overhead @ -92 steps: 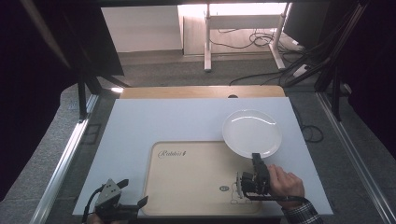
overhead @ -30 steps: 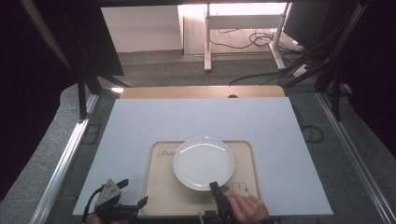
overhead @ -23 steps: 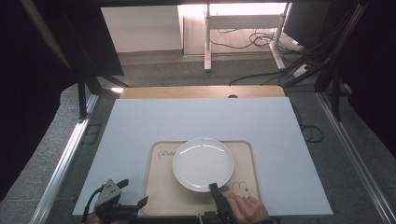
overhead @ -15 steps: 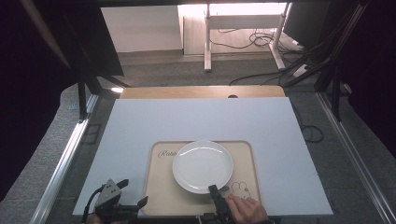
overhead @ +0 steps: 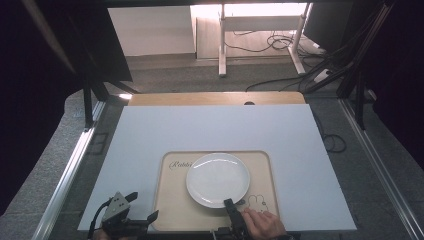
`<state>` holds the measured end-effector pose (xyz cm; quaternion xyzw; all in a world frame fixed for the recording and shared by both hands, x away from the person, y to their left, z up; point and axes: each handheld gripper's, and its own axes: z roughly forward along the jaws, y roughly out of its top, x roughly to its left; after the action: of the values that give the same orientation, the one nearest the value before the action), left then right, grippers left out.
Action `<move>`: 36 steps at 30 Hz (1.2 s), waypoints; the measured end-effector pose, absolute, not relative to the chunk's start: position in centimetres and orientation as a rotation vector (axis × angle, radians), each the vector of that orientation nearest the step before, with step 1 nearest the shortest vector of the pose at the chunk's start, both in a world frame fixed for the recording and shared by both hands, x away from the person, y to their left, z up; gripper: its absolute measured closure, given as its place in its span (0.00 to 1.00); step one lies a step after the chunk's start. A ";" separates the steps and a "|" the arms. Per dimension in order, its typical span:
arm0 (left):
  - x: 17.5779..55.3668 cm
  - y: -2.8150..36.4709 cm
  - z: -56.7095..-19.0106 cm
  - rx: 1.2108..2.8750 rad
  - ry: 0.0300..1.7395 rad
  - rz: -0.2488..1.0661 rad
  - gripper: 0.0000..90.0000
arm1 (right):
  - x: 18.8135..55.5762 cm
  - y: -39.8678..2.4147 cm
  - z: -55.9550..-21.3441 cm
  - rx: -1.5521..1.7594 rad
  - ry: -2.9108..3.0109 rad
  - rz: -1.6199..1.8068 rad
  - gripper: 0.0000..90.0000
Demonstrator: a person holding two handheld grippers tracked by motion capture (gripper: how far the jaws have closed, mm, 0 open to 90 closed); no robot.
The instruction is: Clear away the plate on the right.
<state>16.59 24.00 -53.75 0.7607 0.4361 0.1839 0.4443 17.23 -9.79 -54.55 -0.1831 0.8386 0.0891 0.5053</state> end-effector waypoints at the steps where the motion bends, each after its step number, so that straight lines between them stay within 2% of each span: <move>1: 16.6 24.0 -53.8 1.886 1.081 0.456 0.03 | 17.2 -9.8 -54.5 -0.442 2.023 0.215 0.94; 8: 16.6 24.0 -53.7 1.887 1.082 0.456 0.03 | 17.4 -9.7 -54.9 -0.448 2.040 0.200 0.94; 14: 16.6 24.0 -53.7 1.889 1.082 0.456 0.03 | 17.8 -9.8 -55.3 -0.440 2.091 0.162 0.83; 36: 16.6 23.9 -53.7 1.891 1.084 0.454 0.04 | 18.4 -10.2 -54.2 -0.390 2.140 0.122 0.70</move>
<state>16.59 23.94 -53.75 0.7619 0.4369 0.1829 0.4419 18.42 -10.16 -54.18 -0.1587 0.8706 0.0496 0.4631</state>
